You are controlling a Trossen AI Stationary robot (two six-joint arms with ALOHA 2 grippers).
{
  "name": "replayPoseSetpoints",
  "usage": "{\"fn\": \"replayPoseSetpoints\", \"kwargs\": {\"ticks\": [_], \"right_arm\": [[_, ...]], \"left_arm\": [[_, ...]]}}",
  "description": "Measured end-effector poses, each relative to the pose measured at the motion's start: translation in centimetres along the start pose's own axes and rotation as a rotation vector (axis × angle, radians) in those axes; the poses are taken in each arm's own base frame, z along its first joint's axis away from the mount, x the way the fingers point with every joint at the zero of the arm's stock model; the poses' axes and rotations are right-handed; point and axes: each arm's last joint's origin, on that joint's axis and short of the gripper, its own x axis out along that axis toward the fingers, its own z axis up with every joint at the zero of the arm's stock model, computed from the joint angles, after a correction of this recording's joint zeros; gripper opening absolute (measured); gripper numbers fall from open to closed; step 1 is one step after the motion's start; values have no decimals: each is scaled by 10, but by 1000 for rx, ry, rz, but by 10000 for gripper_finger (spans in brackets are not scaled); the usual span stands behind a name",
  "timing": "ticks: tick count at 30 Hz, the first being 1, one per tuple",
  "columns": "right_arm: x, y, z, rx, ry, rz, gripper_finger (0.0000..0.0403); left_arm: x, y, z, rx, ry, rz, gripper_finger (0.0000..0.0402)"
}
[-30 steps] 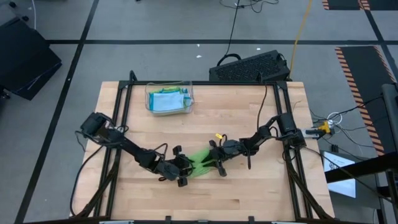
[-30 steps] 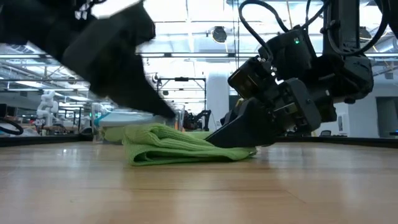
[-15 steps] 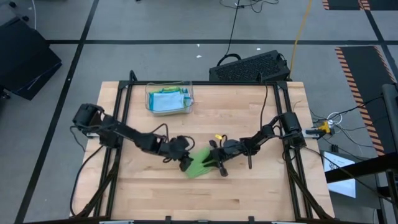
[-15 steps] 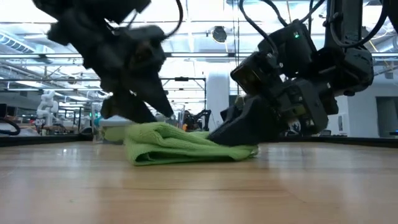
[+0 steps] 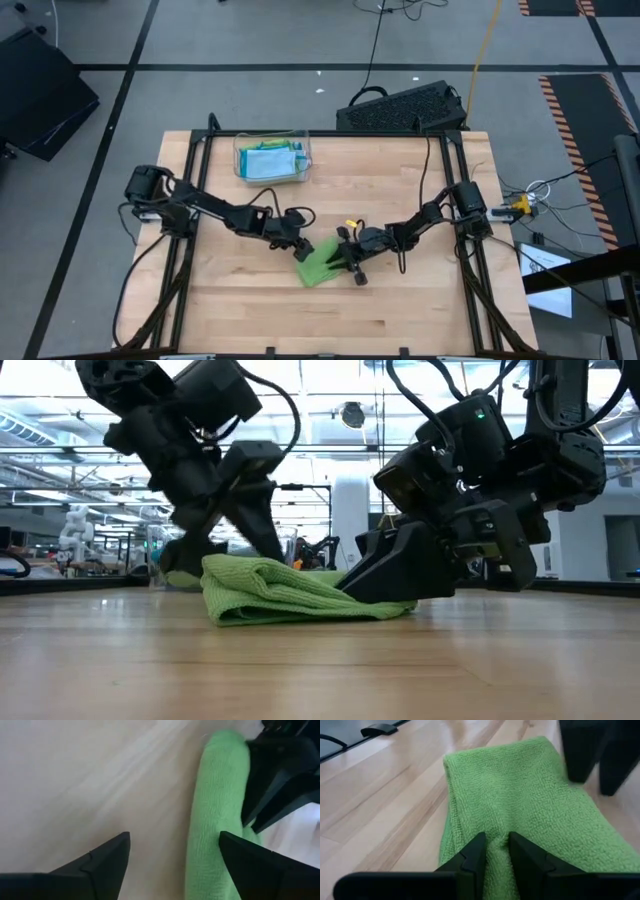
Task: Fold microfiber towels
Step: Put the green microfiber cloth into the bin
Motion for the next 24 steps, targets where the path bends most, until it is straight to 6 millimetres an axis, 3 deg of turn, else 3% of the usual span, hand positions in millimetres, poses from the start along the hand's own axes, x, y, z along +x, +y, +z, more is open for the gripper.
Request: {"fn": "replayPoseSetpoints", "kwargs": {"ticks": [6, 11, 17, 24], "right_arm": [[0, 0, -1, -24, 4, 4, 77], [0, 0, -1, -24, 5, 2, 77], [0, 0, -2, -23, 17, -15, 77], [0, 0, -2, -23, 18, -16, 77]], "left_arm": [[18, 0, -2, -34, 46, -84, 287], [21, -4, -2, -31, 79, -157, 247], [20, -11, -9, 18, 117, -220, 155], [22, -16, -13, 150, 80, -251, 20]]}}
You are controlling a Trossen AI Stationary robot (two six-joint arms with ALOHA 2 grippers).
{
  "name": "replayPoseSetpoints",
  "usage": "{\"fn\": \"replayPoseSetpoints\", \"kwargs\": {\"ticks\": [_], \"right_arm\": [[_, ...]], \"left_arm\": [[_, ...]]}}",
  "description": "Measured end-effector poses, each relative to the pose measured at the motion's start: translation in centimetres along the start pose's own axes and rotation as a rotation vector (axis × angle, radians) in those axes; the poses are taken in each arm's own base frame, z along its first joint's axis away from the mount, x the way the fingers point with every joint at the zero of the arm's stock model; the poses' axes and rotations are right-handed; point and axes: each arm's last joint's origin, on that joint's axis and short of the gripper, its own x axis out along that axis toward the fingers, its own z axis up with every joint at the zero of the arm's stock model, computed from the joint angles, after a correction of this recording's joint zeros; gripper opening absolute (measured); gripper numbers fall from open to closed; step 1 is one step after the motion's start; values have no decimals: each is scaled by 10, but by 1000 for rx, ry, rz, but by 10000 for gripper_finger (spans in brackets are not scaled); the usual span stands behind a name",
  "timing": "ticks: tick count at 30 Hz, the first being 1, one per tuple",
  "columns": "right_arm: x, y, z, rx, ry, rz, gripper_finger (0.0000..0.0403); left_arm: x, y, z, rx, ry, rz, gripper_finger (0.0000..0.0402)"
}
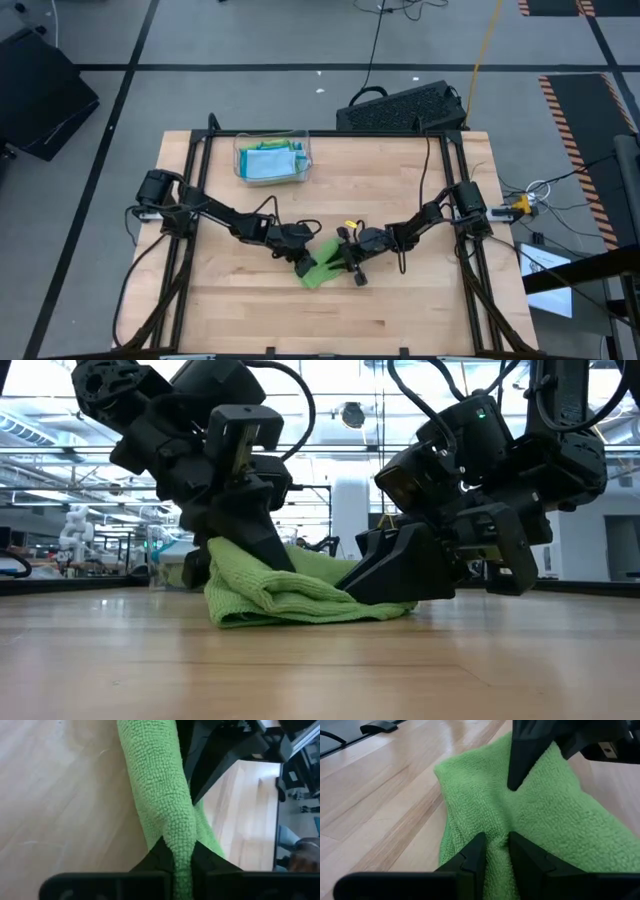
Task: Fold microfiber towels
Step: Put the green microfiber cloth into the bin
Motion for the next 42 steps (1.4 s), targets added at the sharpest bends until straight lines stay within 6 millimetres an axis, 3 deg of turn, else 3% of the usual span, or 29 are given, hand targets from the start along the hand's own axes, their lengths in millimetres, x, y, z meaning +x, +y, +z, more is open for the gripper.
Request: {"fn": "replayPoseSetpoints", "kwargs": {"ticks": [6, 12, 20, 27, 32, 38, 42], "right_arm": [[-7, 0, 11, -2, -20, -4, 86], [-45, 1, 34, -9, -65, -85, 112], [-106, 7, 47, -45, -207, -153, 132], [-134, 8, 44, -109, -256, -245, 132], [-141, 6, 42, -158, -256, -288, 132], [-142, 1, 43, -176, -256, -316, 132], [-142, -3, 41, -170, -247, -332, 132]], "left_arm": [[-8, -4, 3, 40, -12, 4, 10], [-44, -23, 16, 209, -2, 72, 10], [-118, -49, 50, 587, -72, 450, 10], [-155, -51, 84, 984, -117, 830, 10], [-168, -29, 106, 1089, -53, 1068, 11], [-182, 9, 124, 965, -40, 1367, 9], [-188, 33, 133, 932, -32, 1423, 11]]}}
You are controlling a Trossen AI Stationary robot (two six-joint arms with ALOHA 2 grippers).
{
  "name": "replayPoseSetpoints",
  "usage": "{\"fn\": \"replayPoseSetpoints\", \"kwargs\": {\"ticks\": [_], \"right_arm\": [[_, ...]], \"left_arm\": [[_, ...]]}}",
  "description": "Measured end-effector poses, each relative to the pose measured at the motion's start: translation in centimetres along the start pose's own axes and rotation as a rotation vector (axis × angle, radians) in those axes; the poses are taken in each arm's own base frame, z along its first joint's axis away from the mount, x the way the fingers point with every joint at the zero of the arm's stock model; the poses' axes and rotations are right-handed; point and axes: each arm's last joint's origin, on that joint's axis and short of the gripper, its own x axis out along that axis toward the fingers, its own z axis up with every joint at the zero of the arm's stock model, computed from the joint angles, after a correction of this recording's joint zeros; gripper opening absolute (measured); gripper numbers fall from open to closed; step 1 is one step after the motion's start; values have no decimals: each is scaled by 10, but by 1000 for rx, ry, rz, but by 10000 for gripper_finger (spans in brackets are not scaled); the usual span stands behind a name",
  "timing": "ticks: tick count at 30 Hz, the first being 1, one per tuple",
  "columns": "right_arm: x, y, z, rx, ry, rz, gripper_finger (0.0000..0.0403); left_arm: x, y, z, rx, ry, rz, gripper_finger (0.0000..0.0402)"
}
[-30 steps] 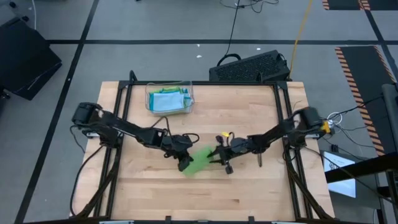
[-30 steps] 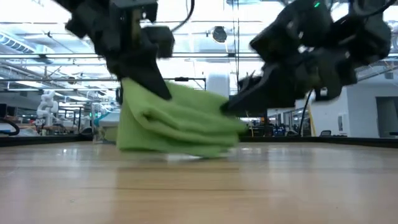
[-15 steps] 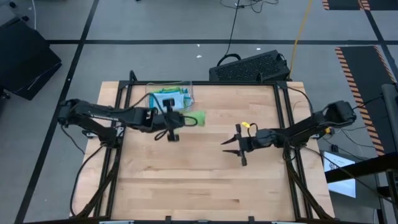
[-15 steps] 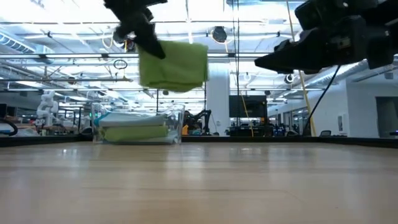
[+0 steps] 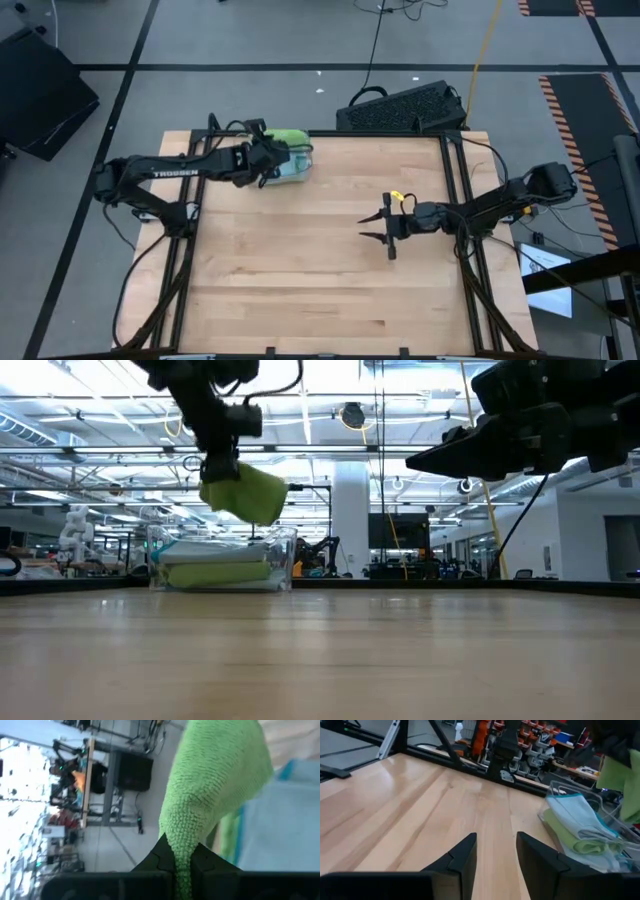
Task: Fold microfiber towels
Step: Put the green microfiber cloth into the bin
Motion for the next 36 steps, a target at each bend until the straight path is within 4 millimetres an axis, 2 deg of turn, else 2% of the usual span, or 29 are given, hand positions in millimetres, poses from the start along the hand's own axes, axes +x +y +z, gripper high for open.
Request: {"fn": "replayPoseSetpoints", "kwargs": {"ticks": [6, 10, 14, 18, 23, 31, 36], "right_arm": [[0, -2, -1, 6, 12, -4, 132], [0, -1, -2, 6, 20, -1, 132], [0, -1, -2, 6, 19, -2, 132], [0, -1, -2, 6, 22, -1, 132], [0, -1, -3, 4, 30, 0, 132], [0, -1, -3, 5, 30, -1, 132], [0, -1, -3, 4, 30, -2, 132]], "left_arm": [[25, -16, -19, 52, 16, 32, 9], [31, -30, -27, 90, -4, 50, 10], [35, -41, -35, 41, -16, 96, 9], [33, -50, -39, 72, 2, 103, 10], [27, -59, -38, 133, -20, 43, 43], [20, -66, -39, 257, -11, 19, 59], [18, -63, -42, 283, -19, -42, 90]]}}
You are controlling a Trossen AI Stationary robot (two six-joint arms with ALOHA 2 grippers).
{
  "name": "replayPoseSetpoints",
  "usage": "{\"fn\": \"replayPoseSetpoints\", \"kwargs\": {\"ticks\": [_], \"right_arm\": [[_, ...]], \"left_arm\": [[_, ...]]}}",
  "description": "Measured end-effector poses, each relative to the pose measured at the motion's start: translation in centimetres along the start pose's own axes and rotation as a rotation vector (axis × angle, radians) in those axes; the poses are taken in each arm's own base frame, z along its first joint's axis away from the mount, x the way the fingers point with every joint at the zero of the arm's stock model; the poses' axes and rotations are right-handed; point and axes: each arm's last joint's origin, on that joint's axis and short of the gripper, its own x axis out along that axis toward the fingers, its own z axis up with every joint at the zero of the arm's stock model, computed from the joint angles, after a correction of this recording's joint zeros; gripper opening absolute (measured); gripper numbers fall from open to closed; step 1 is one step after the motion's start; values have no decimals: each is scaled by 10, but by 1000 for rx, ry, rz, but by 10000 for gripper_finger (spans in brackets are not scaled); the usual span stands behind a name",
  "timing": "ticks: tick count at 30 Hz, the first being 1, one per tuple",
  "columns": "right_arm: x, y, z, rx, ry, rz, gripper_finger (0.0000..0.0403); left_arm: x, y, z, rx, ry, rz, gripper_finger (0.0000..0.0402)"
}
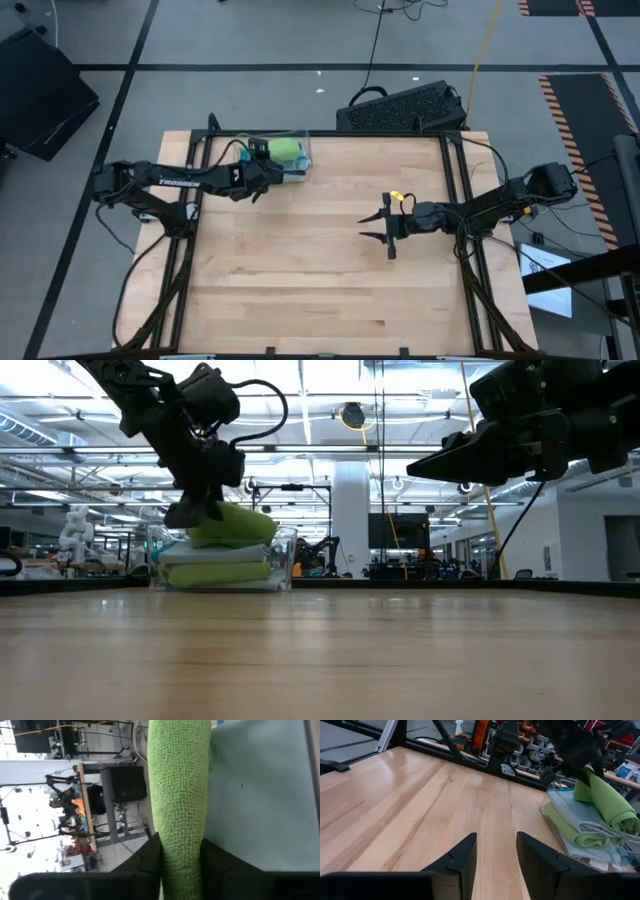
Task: Fold microfiber towels
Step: Put the green microfiber cloth into the bin
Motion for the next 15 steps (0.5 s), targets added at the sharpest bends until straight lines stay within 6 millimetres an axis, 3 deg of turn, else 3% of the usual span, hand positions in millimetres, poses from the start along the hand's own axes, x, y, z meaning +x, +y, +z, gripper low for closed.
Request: {"fn": "replayPoseSetpoints", "kwargs": {"ticks": [8, 15], "right_arm": [[0, -3, -1, 6, 4, -11, 132], [0, -3, -1, 8, 3, -9, 132]], "left_arm": [[-14, 24, -7, -143, -76, -114, 161], [-15, 34, -24, -333, -53, -403, 172]]}}
